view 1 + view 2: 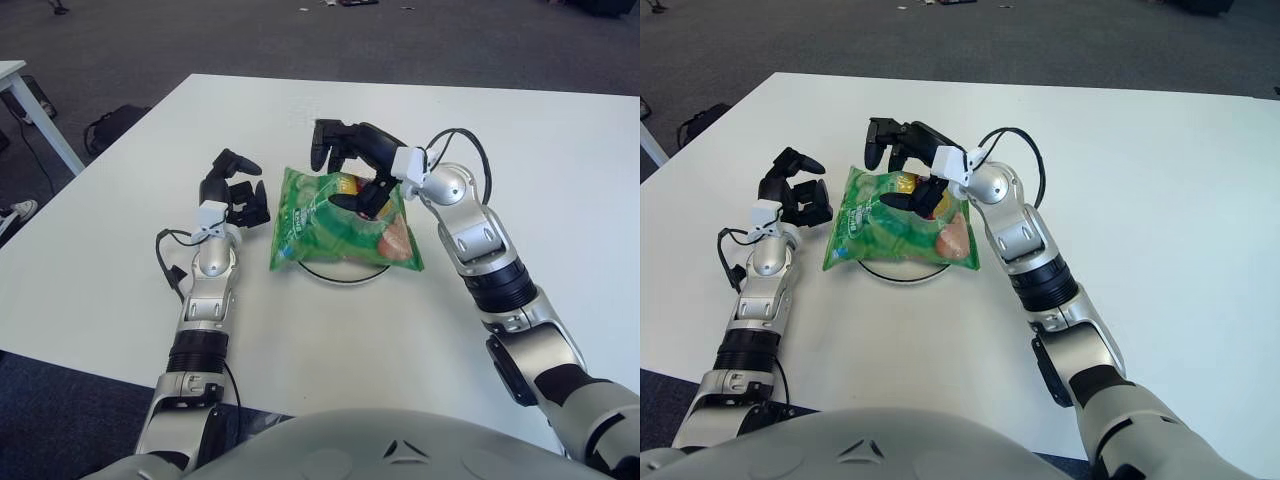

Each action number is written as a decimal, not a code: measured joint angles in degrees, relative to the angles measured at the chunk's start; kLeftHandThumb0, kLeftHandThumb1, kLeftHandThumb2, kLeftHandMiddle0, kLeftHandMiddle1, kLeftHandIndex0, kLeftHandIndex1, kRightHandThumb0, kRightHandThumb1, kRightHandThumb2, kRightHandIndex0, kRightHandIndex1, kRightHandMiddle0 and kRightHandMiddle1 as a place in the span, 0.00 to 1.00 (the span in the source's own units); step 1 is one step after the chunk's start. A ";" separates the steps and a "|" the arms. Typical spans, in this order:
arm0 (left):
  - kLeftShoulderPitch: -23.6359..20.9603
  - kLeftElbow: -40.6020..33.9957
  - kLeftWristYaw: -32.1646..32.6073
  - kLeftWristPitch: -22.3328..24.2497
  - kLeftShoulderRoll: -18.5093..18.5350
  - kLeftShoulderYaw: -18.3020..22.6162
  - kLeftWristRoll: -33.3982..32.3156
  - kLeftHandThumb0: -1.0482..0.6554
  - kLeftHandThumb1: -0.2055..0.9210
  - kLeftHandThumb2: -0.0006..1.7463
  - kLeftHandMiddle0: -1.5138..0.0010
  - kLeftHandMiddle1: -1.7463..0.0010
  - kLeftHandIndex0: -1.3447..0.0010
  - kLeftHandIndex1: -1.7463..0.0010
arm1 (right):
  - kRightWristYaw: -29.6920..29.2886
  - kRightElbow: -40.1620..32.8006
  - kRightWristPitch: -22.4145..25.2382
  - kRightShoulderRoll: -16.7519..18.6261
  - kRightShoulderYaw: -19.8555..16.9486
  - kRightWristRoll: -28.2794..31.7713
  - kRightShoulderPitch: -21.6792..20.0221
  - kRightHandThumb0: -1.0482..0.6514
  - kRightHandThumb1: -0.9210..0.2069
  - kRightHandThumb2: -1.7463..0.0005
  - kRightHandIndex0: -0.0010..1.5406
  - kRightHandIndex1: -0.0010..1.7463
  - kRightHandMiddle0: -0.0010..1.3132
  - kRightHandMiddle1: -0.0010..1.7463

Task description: Put the snack into the plate.

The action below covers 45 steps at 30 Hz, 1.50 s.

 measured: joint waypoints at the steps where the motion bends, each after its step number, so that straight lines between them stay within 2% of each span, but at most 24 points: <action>1: 0.06 -0.13 0.01 0.15 0.01 -0.06 0.12 0.33 0.44 0.77 0.13 0.00 0.53 0.00 | 0.07 -0.13 -0.02 -0.09 0.00 -0.01 0.00 0.32 0.66 0.36 0.00 0.45 0.00 0.62; 2: 0.13 -0.29 0.03 0.31 0.02 -0.13 0.26 0.33 0.44 0.78 0.14 0.00 0.53 0.00 | 0.11 -0.24 -0.11 -0.23 0.00 -0.01 0.00 0.32 0.66 0.37 0.00 0.43 0.00 0.61; 7: 0.50 -1.19 0.23 0.97 0.03 -0.39 0.74 0.33 0.43 0.78 0.14 0.00 0.53 0.00 | 0.75 -0.34 -2.05 -1.60 -0.01 -0.09 -0.04 0.28 0.63 0.40 0.00 0.19 0.00 0.43; 12: 0.55 -1.15 0.34 1.19 0.00 -0.53 0.85 0.33 0.47 0.75 0.13 0.00 0.55 0.00 | 3.62 -0.36 -3.36 -3.51 -0.48 0.62 -0.79 0.27 0.65 0.40 0.00 0.05 0.00 0.29; 17: -1.38 2.99 0.33 1.28 -0.12 0.05 -0.04 0.34 0.51 0.72 0.12 0.00 0.58 0.00 | 5.93 -1.39 -2.63 -5.74 -2.22 1.51 -3.12 0.25 0.65 0.40 0.00 0.01 0.00 0.18; 22: -1.47 3.05 0.17 2.10 -0.37 0.56 -0.84 0.34 0.51 0.72 0.13 0.00 0.58 0.00 | 6.34 -2.37 -2.22 -6.45 -4.38 2.61 -6.51 0.23 0.62 0.42 0.00 0.00 0.00 0.10; 24: -1.34 2.26 -0.15 2.12 -0.38 0.41 -0.85 0.34 0.50 0.72 0.13 0.00 0.57 0.00 | 7.16 -2.31 -1.79 -6.94 -5.79 4.01 -7.68 0.23 0.62 0.42 0.00 0.00 0.00 0.09; 27: -1.24 1.74 -0.81 1.87 -0.42 0.11 -0.90 0.34 0.49 0.73 0.13 0.00 0.57 0.00 | 8.75 -1.82 -1.74 -8.44 -8.16 6.56 -8.76 0.25 0.63 0.42 0.00 0.00 0.00 0.12; 33: -0.86 1.43 -1.33 1.49 -0.44 -0.07 -0.92 0.34 0.48 0.74 0.14 0.00 0.55 0.00 | 13.33 0.57 -2.19 -11.39 -12.10 12.47 -8.87 0.26 0.64 0.41 0.00 0.00 0.00 0.19; 45: -0.84 1.60 -1.49 -1.07 -0.34 -0.07 -0.62 0.33 0.47 0.75 0.13 0.00 0.55 0.00 | 14.72 1.81 -2.56 -11.96 -12.33 14.55 -8.86 0.26 0.64 0.40 0.00 0.00 0.00 0.20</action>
